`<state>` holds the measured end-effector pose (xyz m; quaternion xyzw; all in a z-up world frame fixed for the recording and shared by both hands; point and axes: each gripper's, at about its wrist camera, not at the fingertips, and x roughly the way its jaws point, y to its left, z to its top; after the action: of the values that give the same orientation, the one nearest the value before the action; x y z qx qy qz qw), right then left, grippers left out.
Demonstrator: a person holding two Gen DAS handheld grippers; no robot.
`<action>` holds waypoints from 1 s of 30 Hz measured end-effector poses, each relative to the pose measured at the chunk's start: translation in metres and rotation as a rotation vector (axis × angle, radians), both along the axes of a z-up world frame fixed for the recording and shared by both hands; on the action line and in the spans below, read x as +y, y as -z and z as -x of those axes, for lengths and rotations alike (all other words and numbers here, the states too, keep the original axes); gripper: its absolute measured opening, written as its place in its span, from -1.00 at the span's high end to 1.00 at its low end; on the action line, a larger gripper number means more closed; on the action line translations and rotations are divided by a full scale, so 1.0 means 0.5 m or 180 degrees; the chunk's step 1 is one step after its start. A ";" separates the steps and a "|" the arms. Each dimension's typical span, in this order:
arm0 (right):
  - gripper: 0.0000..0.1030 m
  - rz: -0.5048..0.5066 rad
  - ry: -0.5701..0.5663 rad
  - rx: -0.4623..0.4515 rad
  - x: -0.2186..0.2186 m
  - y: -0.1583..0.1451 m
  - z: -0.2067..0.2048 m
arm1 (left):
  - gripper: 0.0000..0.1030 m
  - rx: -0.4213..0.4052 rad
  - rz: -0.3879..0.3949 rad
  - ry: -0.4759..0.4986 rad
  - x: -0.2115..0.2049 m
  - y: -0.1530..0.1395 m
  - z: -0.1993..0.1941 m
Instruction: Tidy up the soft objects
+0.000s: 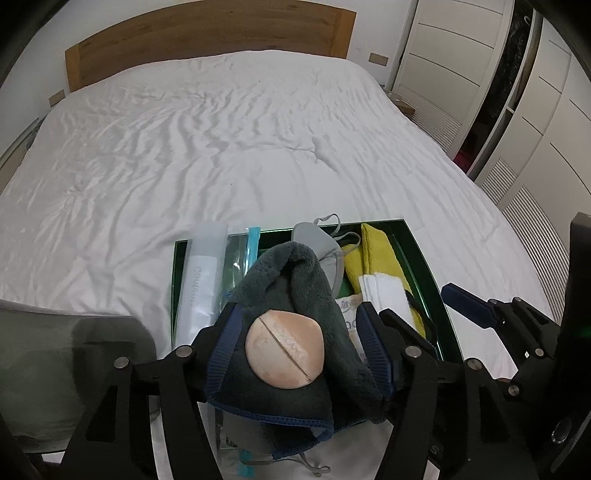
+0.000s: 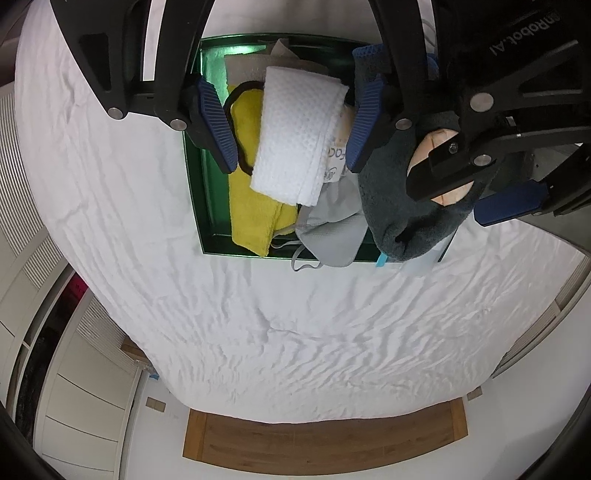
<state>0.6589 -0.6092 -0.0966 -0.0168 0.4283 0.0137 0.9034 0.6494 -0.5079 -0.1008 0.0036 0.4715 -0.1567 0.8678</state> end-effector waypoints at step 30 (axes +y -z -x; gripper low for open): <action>-0.74 0.0222 0.0270 -0.0317 0.015 -0.068 0.057 | -0.81 -0.0288 0.0137 -0.0140 0.044 -0.076 0.061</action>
<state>0.6303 -0.6015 -0.0626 -0.0308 0.3834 -0.0404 0.9222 0.6190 -0.4857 -0.0629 -0.0185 0.4283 -0.1474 0.8913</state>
